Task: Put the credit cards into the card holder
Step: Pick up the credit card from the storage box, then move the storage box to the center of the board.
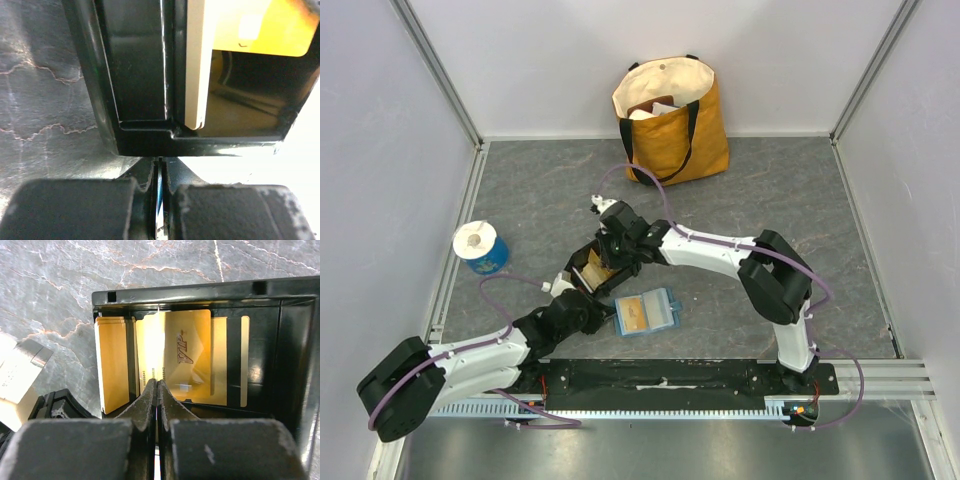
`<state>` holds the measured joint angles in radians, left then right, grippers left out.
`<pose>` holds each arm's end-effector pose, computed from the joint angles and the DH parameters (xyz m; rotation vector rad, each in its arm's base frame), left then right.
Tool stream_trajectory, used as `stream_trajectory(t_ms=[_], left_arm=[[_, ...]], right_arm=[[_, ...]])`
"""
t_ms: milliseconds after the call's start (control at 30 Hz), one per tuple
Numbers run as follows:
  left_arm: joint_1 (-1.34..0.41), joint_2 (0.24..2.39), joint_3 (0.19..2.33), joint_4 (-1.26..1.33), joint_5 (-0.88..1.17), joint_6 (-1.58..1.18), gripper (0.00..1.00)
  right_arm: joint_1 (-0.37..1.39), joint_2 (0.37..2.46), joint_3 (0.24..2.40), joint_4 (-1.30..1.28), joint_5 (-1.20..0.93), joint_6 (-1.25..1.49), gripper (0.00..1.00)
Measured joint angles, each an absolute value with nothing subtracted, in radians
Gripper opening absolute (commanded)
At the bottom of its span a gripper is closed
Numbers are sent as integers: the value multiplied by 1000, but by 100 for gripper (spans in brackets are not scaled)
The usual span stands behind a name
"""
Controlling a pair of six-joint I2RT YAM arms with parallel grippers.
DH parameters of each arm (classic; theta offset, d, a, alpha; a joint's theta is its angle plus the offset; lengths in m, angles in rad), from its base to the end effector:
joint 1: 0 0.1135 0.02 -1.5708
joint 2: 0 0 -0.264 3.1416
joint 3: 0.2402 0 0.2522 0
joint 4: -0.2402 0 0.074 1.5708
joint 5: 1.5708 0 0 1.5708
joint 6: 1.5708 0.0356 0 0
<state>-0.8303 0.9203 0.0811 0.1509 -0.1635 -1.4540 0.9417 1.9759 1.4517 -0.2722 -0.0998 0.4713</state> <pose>0.1073 -0.1088 0.1121 -0.8458 2.3133 -0.9735 0.2576 0.3600 0.2072 -0.6344 2.4281 0.7595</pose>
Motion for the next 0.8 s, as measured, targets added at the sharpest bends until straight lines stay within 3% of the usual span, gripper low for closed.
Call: stream_trajectory(t_ms=[333,800], left_arm=[[-829,914,78,148,-163,-1454,2],[-829,908,78,142,-163,-1454,2]], right_arm=[[1083,2062,1557,-351,134,375,6],[1087,2091,1593,-383,156,345,10]])
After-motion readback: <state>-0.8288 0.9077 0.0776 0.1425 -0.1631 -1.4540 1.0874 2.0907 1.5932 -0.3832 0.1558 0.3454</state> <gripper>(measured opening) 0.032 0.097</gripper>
